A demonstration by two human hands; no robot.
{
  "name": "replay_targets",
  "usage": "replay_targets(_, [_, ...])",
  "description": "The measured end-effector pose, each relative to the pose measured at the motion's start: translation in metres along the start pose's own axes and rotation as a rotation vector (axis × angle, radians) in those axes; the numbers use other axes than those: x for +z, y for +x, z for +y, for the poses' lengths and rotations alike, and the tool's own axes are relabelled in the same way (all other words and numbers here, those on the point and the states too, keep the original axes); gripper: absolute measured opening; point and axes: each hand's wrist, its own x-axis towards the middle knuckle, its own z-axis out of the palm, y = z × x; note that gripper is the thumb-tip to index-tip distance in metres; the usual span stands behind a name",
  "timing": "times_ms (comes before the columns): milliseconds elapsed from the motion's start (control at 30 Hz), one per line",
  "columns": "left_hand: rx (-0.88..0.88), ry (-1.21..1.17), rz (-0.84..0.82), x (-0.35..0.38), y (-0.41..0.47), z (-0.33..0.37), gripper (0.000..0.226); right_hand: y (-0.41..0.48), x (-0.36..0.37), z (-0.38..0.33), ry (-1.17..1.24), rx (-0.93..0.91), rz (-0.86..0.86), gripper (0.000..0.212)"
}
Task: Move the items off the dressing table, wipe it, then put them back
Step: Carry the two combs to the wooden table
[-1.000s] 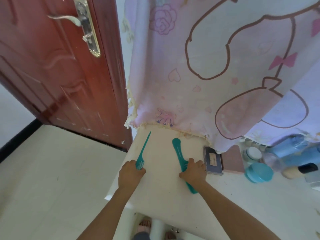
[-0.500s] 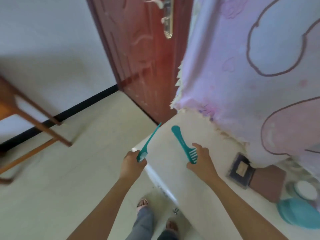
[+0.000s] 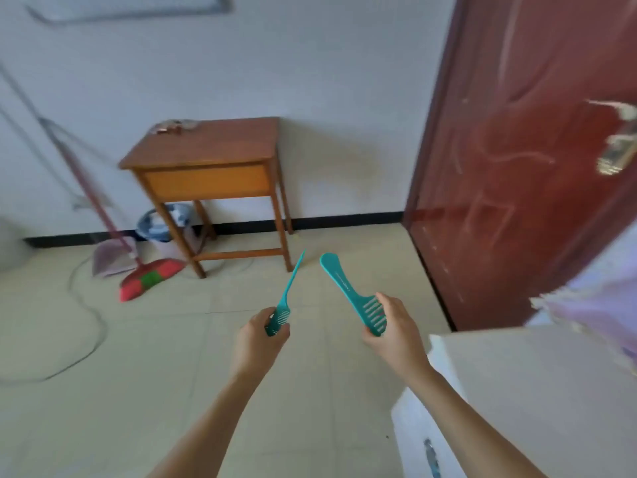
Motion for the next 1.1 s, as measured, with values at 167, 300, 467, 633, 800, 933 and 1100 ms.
replay_targets(167, [-0.051, -0.031, 0.184, -0.110, 0.027, -0.055, 0.020, 0.029, 0.084, -0.098, -0.066, -0.191, -0.074, 0.058])
replay_targets(300, [-0.064, -0.074, 0.337, -0.195, 0.054, -0.091, 0.022, 0.059, 0.140, -0.176, -0.114, -0.331, -0.100, 0.057])
replay_targets(467, [-0.028, -0.009, 0.414, -0.260, 0.079, -0.113, 0.025, 0.083, 0.182, -0.242, -0.126, -0.390, -0.094, 0.056])
replay_targets(633, [-0.033, -0.041, 0.403, -0.283, 0.110, -0.127, 0.027, 0.113, 0.199, -0.276, -0.164, -0.432, -0.097, 0.059])
replay_targets(800, [-0.051, 0.008, 0.404, -0.289, 0.146, -0.132, 0.027, 0.163, 0.210, -0.289, -0.199, -0.442, -0.110, 0.055])
replay_targets(933, [-0.039, 0.277, 0.393, -0.312, 0.195, -0.137, 0.024, 0.217, 0.233, -0.306, -0.213, -0.587, -0.120, 0.057])
replay_targets(1100, [-0.086, 0.333, 0.396, -0.328, 0.270, -0.135, 0.024, 0.295, 0.263, -0.338, -0.144, -0.690, -0.154, 0.058])
